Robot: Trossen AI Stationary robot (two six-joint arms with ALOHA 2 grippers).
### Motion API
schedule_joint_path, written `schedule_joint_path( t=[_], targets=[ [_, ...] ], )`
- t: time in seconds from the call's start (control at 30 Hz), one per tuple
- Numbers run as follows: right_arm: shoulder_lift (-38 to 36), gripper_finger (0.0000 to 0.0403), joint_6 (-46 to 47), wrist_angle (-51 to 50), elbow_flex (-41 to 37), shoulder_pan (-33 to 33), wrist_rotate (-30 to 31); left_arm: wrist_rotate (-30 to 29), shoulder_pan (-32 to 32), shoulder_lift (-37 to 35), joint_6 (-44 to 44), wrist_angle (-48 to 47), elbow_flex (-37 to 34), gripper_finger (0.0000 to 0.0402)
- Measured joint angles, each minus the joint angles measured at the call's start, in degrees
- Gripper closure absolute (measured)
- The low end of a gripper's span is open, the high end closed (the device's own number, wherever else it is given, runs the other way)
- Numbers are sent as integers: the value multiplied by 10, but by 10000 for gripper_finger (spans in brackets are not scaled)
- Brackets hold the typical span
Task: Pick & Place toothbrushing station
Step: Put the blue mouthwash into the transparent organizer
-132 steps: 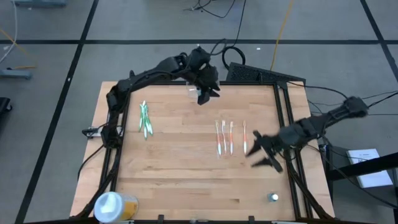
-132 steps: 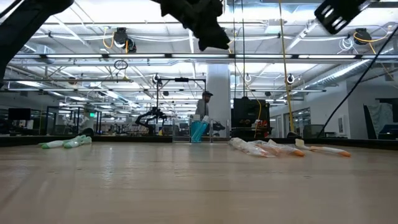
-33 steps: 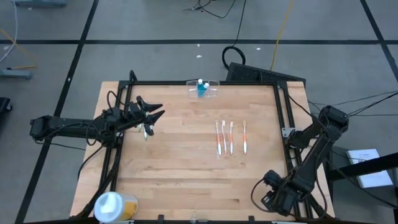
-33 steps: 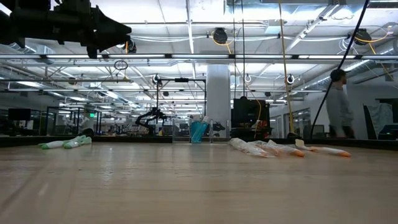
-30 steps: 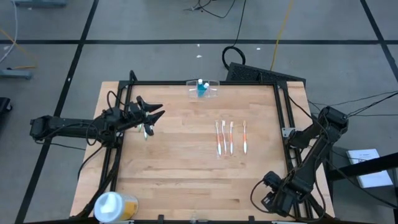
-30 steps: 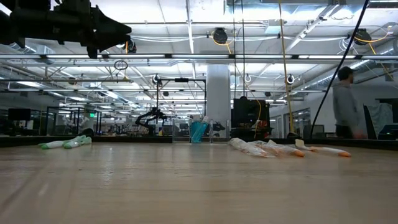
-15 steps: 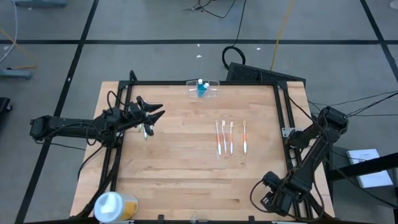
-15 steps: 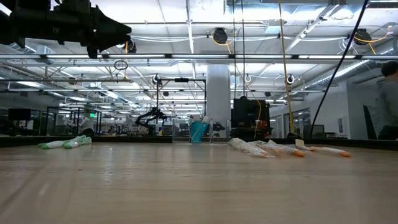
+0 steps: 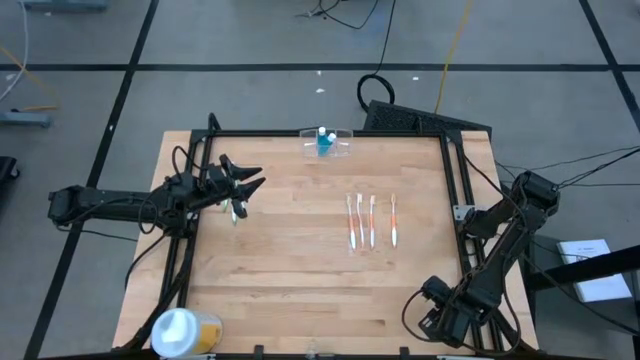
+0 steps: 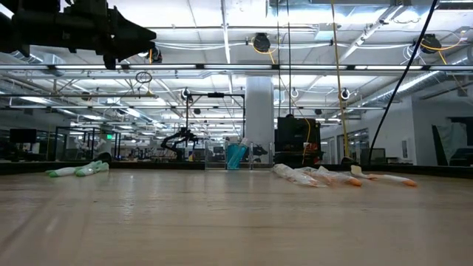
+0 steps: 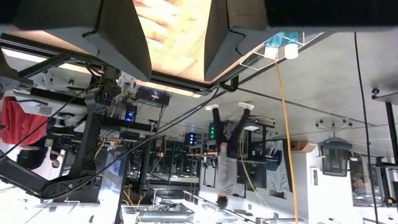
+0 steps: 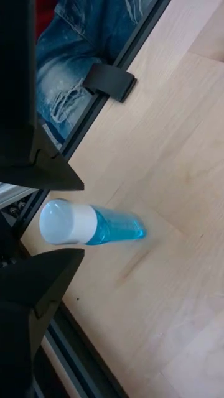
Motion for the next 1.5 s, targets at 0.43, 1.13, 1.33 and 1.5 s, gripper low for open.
schedule_joint_path(
  t=[0.43, 1.13, 1.33, 1.5],
  targets=[
    [0, 310, -51, 1, 0, 0, 12, 0, 0, 0, 0, 0, 0, 245],
    [-129, 314, -795, 115, 0, -305, 354, 0, 0, 0, 1, 0, 0, 245],
    [-136, 314, -1085, 271, 4, -521, 185, 0, 0, 0, 0, 0, 0, 245],
    [-103, 314, -1208, 272, 69, -682, 95, 0, 0, 0, 0, 0, 0, 245]
  ],
)
